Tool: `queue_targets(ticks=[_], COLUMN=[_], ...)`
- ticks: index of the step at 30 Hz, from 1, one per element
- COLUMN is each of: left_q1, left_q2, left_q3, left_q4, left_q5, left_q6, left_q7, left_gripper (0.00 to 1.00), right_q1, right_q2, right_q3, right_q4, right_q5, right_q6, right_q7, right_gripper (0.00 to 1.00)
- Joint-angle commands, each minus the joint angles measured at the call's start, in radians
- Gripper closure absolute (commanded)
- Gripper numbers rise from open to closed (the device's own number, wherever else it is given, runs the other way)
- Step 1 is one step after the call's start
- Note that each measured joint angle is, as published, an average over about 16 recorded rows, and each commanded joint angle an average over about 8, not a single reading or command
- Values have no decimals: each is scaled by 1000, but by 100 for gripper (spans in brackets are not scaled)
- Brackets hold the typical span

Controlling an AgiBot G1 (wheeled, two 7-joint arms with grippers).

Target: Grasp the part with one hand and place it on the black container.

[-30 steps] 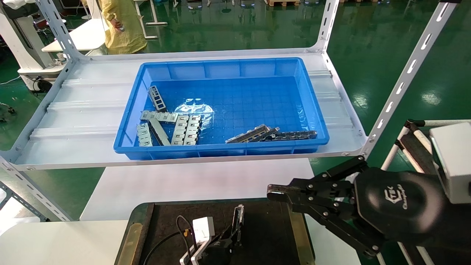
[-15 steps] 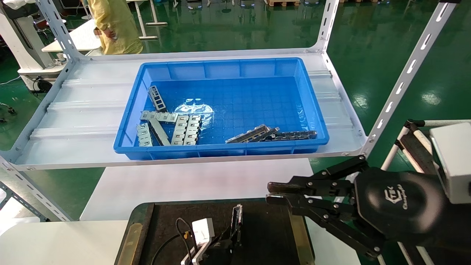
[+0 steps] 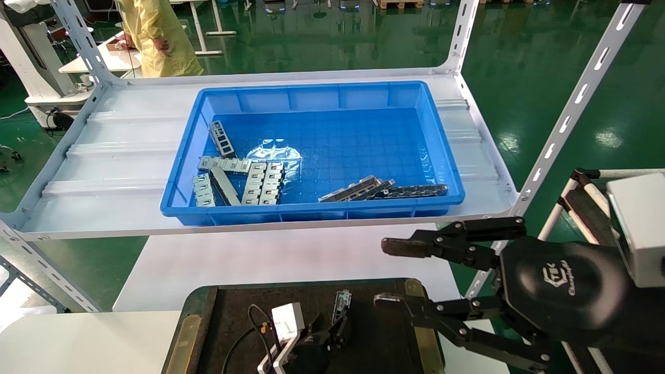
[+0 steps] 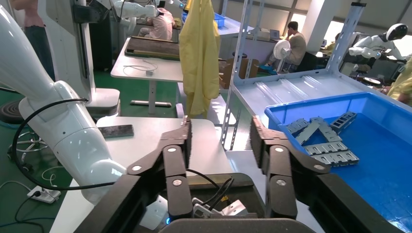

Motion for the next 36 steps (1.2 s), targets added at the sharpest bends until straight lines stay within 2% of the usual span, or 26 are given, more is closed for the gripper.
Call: queue_targets(ticks=[1,6,11,23,29,36], left_q1=[-4,-29,-66,-127,-127,-127], left_q2=[-1,-22,-65,-267,-370,-445], left_q3=[15,27,24,-13,-62,-132], left_q4=[-4,-11,-14,-173,-267,-317], left_q5=[14,57,97,155,172,176], left_q6=[-15,0,66,367,499,634], left_q7=[-27,-71,-112,-208,-198,-128], left_gripper=[0,0,0,0,0,0], right_q1=[0,0,0,0,0,0], right_q2=[0,0,0,0,0,0], right_q3=[0,0,0,0,0,0], right_q4=[0,0,0,0,0,0], right_q5=[0,0,0,0,0,0], right_q6=[0,0,0,0,0,0], right_q7=[0,0,0,0,0,0], right_gripper=[0,0,0,0,0,0])
